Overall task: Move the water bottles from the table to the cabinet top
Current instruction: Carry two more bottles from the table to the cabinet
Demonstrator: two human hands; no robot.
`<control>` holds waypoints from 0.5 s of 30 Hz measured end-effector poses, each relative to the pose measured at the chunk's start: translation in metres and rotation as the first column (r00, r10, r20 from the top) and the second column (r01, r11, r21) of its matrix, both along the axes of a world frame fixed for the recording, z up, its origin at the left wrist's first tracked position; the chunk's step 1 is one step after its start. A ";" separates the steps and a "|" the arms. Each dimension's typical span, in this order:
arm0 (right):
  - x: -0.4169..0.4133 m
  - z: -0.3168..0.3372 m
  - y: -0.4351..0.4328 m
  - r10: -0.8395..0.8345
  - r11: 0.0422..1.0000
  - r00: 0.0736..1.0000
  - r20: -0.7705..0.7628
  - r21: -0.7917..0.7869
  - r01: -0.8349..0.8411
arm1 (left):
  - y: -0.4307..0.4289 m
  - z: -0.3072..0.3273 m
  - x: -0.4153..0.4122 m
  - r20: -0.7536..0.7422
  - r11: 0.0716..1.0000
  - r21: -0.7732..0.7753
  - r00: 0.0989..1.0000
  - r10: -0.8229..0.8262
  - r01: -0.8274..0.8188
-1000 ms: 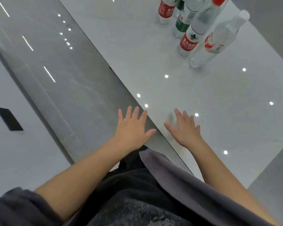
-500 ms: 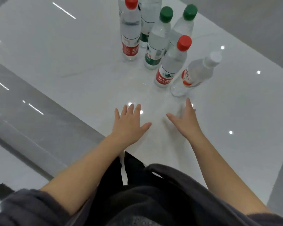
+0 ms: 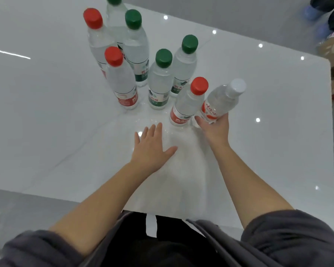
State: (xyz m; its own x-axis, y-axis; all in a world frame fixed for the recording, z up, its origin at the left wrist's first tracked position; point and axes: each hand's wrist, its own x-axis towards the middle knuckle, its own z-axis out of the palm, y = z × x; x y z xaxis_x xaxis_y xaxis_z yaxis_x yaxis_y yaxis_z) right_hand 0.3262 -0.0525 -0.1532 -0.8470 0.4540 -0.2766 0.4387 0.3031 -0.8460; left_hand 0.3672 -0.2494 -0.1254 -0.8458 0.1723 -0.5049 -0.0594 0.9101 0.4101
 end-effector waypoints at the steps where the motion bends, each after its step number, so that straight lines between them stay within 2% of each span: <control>1: 0.001 -0.002 0.000 -0.007 1.000 1.000 0.017 0.016 0.007 | -0.002 0.000 -0.006 -0.012 1.000 0.029 1.000 0.002 -0.002; 4: 0.014 -0.004 0.005 -0.044 0.999 0.997 0.057 0.029 0.042 | 0.000 -0.003 -0.024 -0.042 0.977 0.205 0.996 0.073 -0.063; 8: 0.048 -0.003 0.008 -0.111 0.994 0.990 0.089 0.015 0.110 | 0.014 -0.013 -0.041 -0.029 0.883 0.452 0.988 0.153 -0.124; 15: 0.096 0.002 0.000 -0.235 0.971 0.966 0.107 -0.021 0.239 | 0.034 -0.034 -0.071 0.014 0.757 0.627 0.974 0.225 -0.184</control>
State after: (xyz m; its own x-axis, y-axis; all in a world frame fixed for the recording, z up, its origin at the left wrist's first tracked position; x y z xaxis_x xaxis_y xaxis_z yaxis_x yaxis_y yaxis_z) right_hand 0.4220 -0.0524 -0.1514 -0.6824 0.6272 -0.3754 0.5802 0.1524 -0.8001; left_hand 0.2962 -0.2159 -0.1597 -0.9215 0.2498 -0.2976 -0.1721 0.4244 0.8890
